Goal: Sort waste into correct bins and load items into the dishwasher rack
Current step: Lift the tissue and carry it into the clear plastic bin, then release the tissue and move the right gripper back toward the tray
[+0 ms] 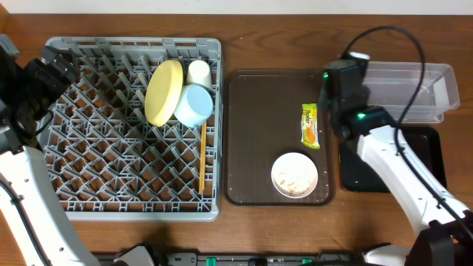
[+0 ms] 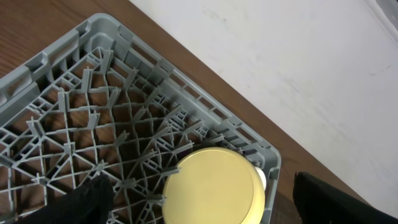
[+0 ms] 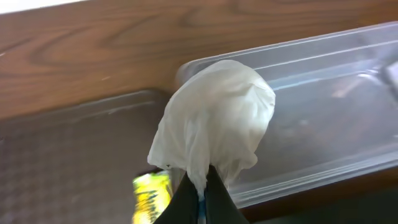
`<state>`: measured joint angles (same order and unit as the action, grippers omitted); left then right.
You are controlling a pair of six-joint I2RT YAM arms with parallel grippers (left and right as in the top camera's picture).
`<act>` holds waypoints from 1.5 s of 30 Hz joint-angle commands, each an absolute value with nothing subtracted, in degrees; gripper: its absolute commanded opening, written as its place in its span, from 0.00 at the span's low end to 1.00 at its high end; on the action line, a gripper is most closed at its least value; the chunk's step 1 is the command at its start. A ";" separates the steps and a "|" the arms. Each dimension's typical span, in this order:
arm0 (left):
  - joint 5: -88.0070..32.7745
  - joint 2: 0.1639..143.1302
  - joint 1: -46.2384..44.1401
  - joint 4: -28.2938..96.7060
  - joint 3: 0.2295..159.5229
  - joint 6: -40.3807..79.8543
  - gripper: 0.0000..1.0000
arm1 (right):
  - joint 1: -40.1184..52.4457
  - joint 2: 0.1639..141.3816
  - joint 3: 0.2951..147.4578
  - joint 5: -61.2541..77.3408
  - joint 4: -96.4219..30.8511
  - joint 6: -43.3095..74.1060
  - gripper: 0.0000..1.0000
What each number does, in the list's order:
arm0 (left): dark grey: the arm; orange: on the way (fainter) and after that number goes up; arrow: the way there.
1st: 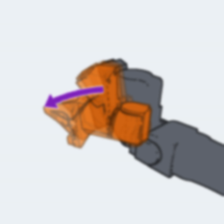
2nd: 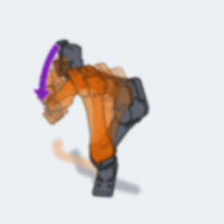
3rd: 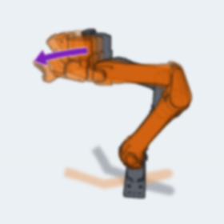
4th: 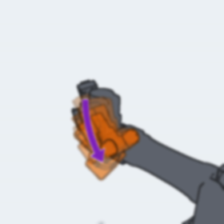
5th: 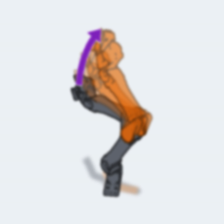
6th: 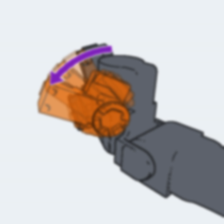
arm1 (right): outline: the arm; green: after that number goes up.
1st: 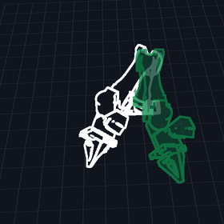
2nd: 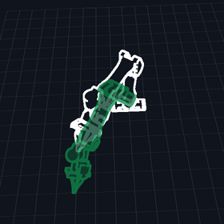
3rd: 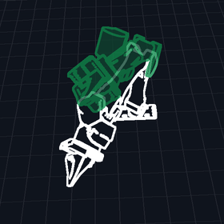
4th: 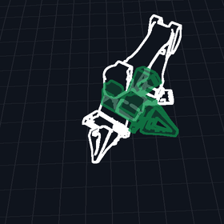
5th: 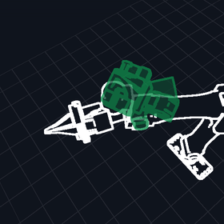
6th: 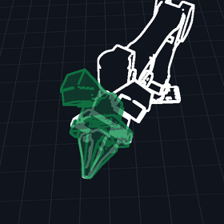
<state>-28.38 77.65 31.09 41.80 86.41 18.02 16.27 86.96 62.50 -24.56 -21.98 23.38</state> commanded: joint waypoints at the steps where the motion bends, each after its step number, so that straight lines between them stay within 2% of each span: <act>1: -28.93 77.82 31.33 41.78 87.24 17.87 0.93 | 13.67 87.35 62.46 -26.74 -21.89 22.63 0.01; 12: -28.93 77.82 31.33 41.78 87.24 17.87 0.93 | 6.57 87.48 62.39 -26.74 -20.97 22.65 0.01; 23: -28.93 77.82 31.33 41.78 87.24 17.87 0.93 | 2.68 94.70 62.39 -26.55 -12.93 22.65 0.01; 28: -28.93 77.82 31.33 41.78 87.24 17.87 0.93 | 2.04 99.31 62.39 -26.52 -10.33 22.65 0.13; 29: -28.93 77.82 31.33 41.78 87.24 17.87 0.93 | 2.04 99.79 62.39 -26.52 -9.85 22.63 0.27; 30: -28.93 77.82 31.33 41.78 87.24 17.87 0.93 | 2.04 99.90 62.39 -26.55 -9.61 22.63 0.50; 33: -28.93 77.82 31.33 41.78 87.24 17.87 0.93 | 2.04 99.42 62.43 -26.52 -9.39 21.58 0.76; 40: -28.93 77.82 31.33 41.78 87.24 17.87 0.93 | 3.81 93.49 62.46 -26.35 -12.56 15.57 0.91; 42: -28.93 77.82 31.33 41.78 87.24 17.87 0.93 | 5.13 90.48 62.46 -24.32 -14.48 15.57 0.91; 45: -28.93 77.82 31.33 41.78 87.24 17.87 0.93 | 7.35 86.80 62.46 -14.79 -18.06 16.62 0.86</act>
<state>-28.38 77.65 31.07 41.82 86.41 18.02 4.78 91.31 62.35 -23.18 -16.47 16.91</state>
